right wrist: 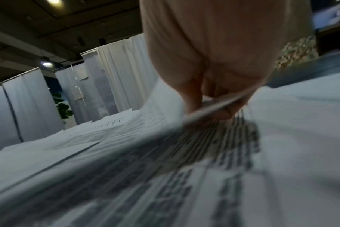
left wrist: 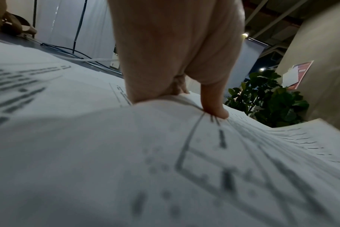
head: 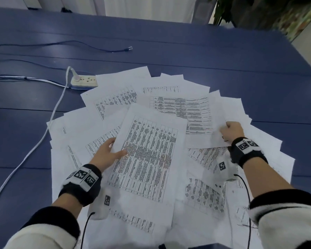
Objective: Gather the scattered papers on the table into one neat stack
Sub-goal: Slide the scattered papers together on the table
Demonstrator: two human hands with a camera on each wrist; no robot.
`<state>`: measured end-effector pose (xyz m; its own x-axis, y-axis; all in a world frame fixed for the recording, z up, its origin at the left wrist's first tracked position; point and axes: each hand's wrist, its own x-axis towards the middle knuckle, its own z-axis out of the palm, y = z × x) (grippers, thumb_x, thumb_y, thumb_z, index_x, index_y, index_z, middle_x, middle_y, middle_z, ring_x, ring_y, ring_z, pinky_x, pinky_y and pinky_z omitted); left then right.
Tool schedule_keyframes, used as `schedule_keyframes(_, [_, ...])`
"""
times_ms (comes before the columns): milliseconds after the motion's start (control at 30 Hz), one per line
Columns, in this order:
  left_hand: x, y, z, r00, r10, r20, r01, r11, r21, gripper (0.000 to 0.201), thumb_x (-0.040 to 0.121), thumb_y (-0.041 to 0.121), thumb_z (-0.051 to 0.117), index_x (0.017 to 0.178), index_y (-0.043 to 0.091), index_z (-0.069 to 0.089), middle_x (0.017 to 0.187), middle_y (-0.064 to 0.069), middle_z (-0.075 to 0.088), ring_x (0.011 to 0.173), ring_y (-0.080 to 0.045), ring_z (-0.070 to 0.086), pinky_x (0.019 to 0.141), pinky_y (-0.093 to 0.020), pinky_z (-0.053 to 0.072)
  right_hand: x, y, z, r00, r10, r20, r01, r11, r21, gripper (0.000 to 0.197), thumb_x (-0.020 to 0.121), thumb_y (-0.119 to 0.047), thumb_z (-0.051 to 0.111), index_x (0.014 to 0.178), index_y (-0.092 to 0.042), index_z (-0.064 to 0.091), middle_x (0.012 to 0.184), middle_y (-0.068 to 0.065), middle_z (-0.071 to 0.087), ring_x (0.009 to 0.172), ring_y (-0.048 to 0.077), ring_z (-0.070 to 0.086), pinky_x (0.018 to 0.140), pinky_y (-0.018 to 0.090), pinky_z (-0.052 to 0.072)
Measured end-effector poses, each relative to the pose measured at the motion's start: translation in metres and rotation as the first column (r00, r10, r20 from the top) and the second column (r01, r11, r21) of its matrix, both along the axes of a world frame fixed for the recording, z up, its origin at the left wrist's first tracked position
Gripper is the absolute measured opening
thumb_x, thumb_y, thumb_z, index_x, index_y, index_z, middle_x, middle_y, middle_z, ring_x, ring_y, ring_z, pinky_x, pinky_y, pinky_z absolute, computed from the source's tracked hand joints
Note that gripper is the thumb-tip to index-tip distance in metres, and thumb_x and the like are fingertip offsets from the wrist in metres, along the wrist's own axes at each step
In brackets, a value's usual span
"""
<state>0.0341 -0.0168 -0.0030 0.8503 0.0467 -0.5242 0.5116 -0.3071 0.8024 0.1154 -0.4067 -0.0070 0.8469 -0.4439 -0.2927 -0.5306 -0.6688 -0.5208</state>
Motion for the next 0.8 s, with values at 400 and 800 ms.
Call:
schedule_keyframes(400, [0.012,0.009,-0.001,0.998,0.002,-0.069,-0.005,0.999,-0.036,0.039,0.084,0.011,0.065,0.119,0.02,0.052,0.109,-0.015,0.067,0.081,-0.024,0.064,0.067,-0.032,0.049,0.015,0.021,0.056,0.786,0.546,-0.291,-0.605,0.777,-0.173,0.011,0.087,-0.01,0.057,0.089,-0.008,0.068,0.071,0.005,0.058,0.066,0.02,0.051,0.054,0.024,0.037])
schedule_keyframes(800, [0.002,0.004,0.005,1.0,0.029,-0.01,-0.029,1.0,0.002,0.046,0.091,0.021,0.055,0.134,0.011,0.04,0.116,-0.007,0.056,0.095,-0.022,0.056,0.083,-0.033,0.044,-0.023,0.032,-0.002,0.988,-0.155,-0.001,0.136,0.863,0.486,0.037,0.08,0.003,0.067,0.116,0.0,0.058,0.066,0.011,0.072,0.054,0.017,0.068,0.055,0.027,0.057])
